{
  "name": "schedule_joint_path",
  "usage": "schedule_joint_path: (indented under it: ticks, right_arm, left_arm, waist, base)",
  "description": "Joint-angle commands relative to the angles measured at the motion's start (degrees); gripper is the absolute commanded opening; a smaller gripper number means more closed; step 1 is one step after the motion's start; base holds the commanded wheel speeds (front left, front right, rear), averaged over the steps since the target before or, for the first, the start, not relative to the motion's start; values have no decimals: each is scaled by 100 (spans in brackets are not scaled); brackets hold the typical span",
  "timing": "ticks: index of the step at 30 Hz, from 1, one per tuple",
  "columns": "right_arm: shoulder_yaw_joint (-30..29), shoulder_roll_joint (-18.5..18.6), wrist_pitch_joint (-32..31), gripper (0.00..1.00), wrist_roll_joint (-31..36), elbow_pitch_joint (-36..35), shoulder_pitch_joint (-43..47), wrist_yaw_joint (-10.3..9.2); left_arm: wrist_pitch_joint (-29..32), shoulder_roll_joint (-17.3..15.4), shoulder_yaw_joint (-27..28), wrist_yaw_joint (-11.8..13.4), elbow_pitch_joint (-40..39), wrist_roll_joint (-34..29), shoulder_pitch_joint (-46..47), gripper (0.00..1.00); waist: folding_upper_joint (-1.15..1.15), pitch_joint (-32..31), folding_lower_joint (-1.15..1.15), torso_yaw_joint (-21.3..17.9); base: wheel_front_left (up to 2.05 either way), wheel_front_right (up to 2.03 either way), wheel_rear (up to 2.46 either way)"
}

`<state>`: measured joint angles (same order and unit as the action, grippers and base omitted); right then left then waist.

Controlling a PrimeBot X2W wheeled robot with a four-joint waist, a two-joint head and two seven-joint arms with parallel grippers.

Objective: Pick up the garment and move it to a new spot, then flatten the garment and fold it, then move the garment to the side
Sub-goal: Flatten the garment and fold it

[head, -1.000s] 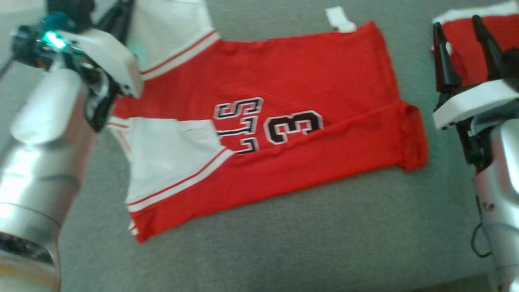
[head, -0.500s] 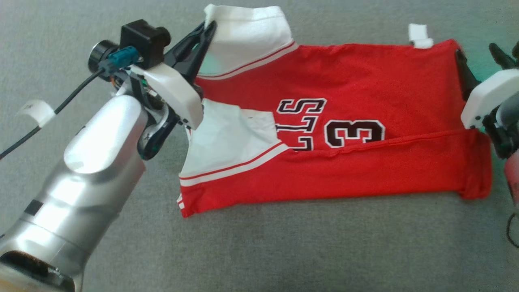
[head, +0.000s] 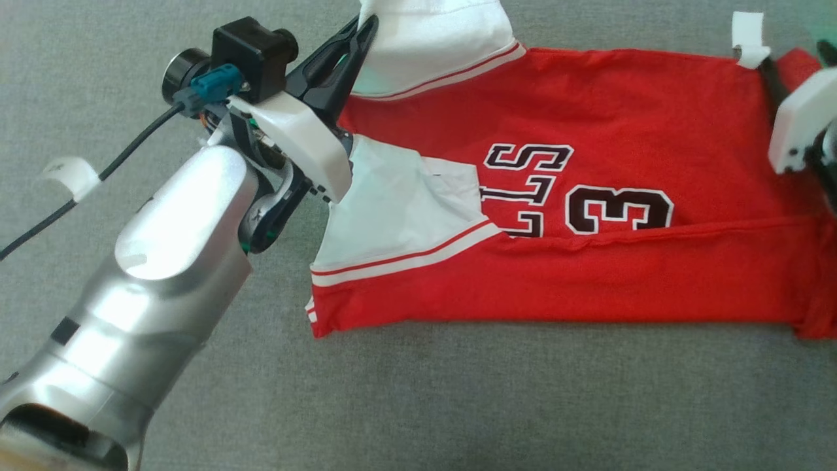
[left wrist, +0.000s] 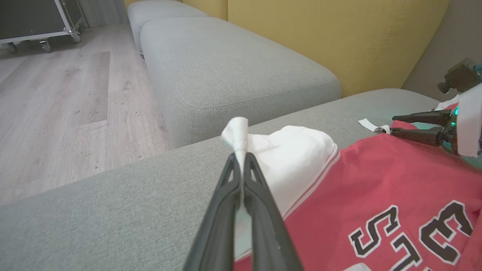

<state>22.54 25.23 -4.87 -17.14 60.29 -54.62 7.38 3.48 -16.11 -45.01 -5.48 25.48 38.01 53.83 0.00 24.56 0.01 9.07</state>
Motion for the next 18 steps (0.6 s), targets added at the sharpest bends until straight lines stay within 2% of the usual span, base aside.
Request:
schedule_joint_path:
  ticks: [1,2,3,4,9,18]
  right_arm:
    - [270,54,-188,100,-8,68,16,11]
    - [350,41,-264,80,-60,128,-12,11]
    - [422,30,-309,11,-119,165,-42,11]
    - [482,24,-318,0,-175,185,-75,11]
    - [558,-42,-66,0,-561,186,-264,11]
    - [479,-179,900,0,-1198,3,-875,11]
  left_arm:
    - [19,-161,199,31,-168,8,305,0]
    - [21,-157,211,46,-151,17,321,0]
    - [18,-157,236,72,-123,33,337,0]
    - [8,-164,263,101,-86,42,352,0]
    - [-81,-275,334,156,193,15,427,0]
    - [-451,-460,588,226,947,-56,958,0]
  waist:
    - [0,38,-1,24]
    - [0,46,-1,23]
    - [0,47,-1,14]
    - [0,40,-1,-6]
    - [0,-48,-1,-193]
    - [0,-100,-1,-647]
  base:
    - [0,0,0]
    - [0,0,0]
    - [0,0,0]
    - [0,0,0]
    - [0,0,0]
    - [0,0,0]
